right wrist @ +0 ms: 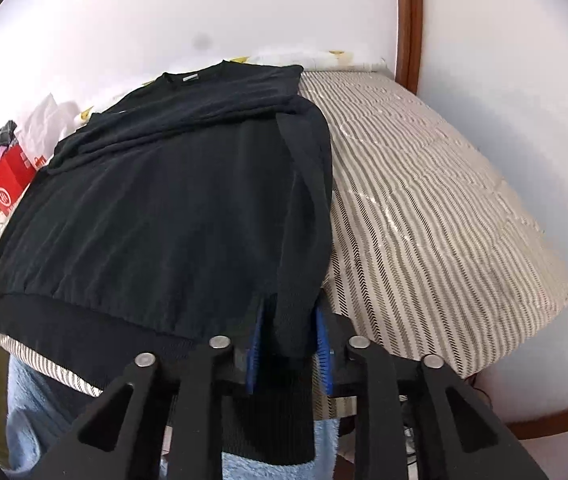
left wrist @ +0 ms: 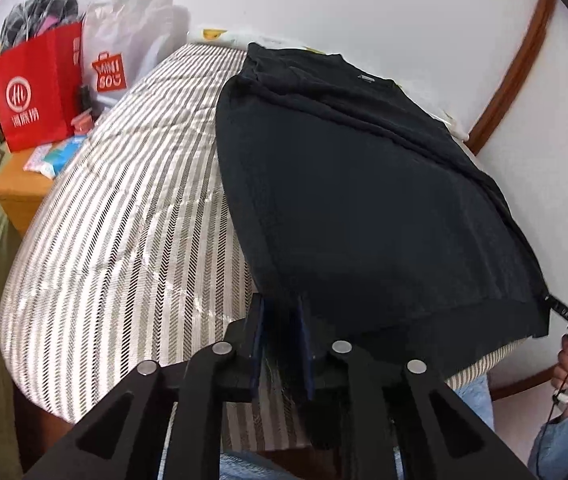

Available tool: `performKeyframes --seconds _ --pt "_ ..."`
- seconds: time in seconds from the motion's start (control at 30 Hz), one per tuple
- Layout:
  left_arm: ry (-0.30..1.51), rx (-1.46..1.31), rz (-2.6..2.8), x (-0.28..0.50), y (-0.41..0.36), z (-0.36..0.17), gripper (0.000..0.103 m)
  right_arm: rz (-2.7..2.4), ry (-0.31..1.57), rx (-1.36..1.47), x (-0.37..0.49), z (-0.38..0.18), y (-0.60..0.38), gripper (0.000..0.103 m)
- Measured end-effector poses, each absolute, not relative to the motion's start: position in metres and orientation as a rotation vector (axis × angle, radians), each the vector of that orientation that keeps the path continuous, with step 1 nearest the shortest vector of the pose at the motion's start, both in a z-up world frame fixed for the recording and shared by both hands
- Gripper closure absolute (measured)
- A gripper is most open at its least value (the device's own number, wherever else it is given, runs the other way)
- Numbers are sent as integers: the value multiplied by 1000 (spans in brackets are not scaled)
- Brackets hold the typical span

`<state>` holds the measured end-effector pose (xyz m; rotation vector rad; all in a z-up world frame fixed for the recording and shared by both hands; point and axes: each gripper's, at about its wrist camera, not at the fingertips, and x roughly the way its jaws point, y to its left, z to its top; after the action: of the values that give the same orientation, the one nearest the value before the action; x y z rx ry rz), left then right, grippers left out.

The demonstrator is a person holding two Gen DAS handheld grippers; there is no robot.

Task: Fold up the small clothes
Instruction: 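Grasp the sweatshirt hem with both grippers, then lift the hem with both grippers and fold it toward the collar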

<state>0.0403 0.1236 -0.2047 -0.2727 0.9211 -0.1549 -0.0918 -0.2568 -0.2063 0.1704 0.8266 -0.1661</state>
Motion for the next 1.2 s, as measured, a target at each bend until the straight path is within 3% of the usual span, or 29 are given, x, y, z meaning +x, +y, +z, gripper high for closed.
performKeyframes --seconds 0.37,0.77,0.8,0.83,0.87,1.2 --pt "931 -330 -156 78 121 -206 85 -164 844 237 -49 -214 -267 70" --pt "931 -280 -176 48 107 -205 84 -162 842 229 -78 -217 -258 69" --pt "933 -283 -172 48 108 -205 84 -163 843 229 -77 -217 -258 72" --pt "934 -290 -165 49 109 -204 89 -160 843 226 -77 -216 -259 84" --pt "928 -297 -156 49 111 -203 95 -158 836 217 -77 -214 -258 90" --pt "751 -365 -225 58 121 -141 96 -91 659 295 -80 -163 -270 93"
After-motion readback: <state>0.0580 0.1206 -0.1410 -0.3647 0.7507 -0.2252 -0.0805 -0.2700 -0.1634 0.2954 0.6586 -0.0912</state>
